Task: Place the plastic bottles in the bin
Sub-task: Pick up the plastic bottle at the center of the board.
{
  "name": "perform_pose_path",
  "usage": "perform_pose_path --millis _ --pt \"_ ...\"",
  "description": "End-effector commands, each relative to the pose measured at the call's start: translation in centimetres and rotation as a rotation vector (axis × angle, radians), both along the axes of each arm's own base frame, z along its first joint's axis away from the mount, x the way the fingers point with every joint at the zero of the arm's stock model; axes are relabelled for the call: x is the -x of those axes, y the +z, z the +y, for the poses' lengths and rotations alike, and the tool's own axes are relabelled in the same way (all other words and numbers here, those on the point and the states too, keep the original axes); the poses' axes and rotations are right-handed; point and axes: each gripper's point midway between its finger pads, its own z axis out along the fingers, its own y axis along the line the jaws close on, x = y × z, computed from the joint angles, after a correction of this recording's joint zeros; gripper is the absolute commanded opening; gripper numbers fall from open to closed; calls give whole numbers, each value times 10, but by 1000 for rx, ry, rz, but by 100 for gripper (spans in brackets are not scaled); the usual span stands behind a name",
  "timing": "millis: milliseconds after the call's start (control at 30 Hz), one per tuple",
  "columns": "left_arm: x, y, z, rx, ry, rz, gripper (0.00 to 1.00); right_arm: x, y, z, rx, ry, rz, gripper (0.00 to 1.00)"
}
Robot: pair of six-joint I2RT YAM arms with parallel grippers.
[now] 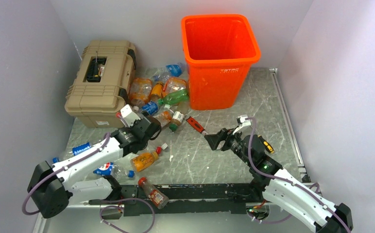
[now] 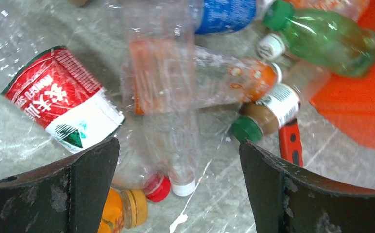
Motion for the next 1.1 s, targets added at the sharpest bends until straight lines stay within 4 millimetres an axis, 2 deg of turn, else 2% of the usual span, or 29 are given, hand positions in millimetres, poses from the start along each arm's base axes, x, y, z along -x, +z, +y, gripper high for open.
perform_pose_path --millis 0,333,467,633,933,1067 --pt "-1 -9 5 152 162 70 99 -1 20 5 -50 15 -53 85" --pt "-29 -34 8 155 196 123 98 1 19 7 -50 31 -50 85" --pt "-39 -43 14 141 216 146 96 2 18 6 -53 31 -48 85" --pt "-49 -49 11 133 190 145 91 3 14 5 -57 27 -41 85" --pt "-59 -61 3 132 134 146 70 2 12 5 -45 24 -42 85" --pt "-60 -57 0 130 98 136 62 1 15 5 -42 24 -49 85"
